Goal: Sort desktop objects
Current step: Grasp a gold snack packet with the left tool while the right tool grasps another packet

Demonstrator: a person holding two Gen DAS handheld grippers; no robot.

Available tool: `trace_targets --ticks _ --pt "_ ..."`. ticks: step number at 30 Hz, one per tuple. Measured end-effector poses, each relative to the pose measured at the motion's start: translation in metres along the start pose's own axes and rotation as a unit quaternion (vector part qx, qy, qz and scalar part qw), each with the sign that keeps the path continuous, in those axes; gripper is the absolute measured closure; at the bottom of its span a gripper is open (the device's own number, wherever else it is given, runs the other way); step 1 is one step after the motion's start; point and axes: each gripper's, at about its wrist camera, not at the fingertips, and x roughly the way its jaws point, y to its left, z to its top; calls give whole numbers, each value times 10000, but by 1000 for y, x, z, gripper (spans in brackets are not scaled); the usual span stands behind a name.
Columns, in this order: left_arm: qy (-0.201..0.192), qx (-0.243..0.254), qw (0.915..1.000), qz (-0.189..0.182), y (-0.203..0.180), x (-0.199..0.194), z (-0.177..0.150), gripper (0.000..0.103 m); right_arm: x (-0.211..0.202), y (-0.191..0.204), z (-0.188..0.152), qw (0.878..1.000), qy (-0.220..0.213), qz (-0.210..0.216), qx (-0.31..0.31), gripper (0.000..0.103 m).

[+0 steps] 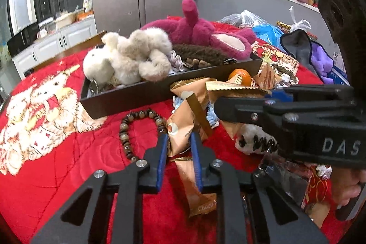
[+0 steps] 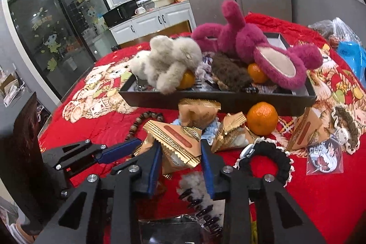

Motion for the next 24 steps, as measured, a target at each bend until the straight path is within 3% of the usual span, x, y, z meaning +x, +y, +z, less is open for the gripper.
trace_targets --ticks 24 --pt "-415 -258 9988 39 26 -37 6 93 -11 -3 3 9996 -223 102 129 70"
